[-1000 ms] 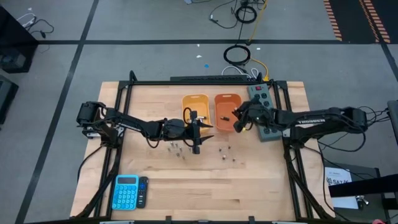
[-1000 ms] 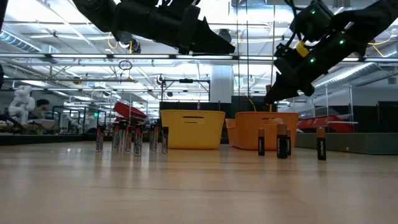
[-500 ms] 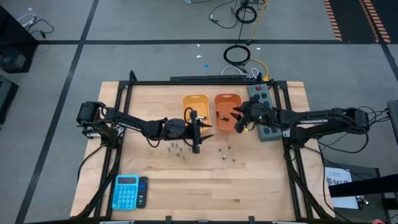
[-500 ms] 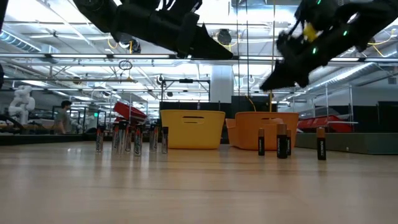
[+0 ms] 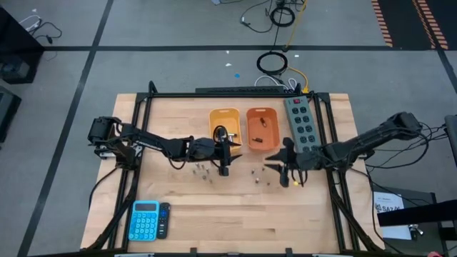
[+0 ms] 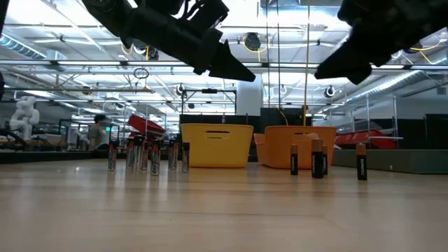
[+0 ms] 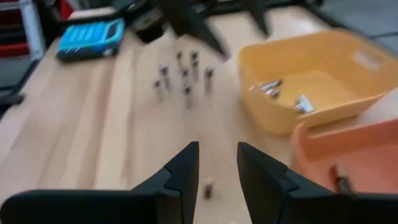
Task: Sort batteries
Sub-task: Put the copper battery into the orange bin
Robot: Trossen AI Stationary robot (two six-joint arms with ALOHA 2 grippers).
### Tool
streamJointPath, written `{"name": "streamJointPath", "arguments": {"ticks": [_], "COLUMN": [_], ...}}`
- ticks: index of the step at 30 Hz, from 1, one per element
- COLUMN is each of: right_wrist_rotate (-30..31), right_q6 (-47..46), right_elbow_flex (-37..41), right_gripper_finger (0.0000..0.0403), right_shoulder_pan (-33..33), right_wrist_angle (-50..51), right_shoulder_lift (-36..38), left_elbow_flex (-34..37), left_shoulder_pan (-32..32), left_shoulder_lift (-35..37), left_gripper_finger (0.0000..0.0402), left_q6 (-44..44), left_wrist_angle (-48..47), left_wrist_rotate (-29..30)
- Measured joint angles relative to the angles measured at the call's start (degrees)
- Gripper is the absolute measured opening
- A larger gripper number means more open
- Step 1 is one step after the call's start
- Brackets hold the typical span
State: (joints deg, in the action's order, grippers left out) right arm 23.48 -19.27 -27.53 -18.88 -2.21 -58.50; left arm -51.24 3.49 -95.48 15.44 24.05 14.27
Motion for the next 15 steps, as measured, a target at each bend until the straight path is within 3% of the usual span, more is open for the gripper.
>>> {"name": "streamJointPath", "arguments": {"ticks": [6,15], "right_wrist_rotate": [-5.88,-5.82], "right_q6": [-7.88,-17.45], "right_elbow_flex": [0.01,0.01], "right_gripper_finger": [0.0085,0.0112], "right_shoulder_pan": [-2.21,-5.17], "right_wrist_angle": [6.21,7.45], "right_shoulder_lift": [-0.42,-6.62], "left_elbow_flex": [0.0,0.0], "left_shoulder_pan": [0.0,-0.01], "left_shoulder_lift": [0.0,0.0], "left_gripper_finger": [0.0191,0.0191], "left_q6": [-0.02,-0.08], "left_wrist_angle": [-0.05,-1.17], "left_wrist_rotate": [0.67,0.91]}}
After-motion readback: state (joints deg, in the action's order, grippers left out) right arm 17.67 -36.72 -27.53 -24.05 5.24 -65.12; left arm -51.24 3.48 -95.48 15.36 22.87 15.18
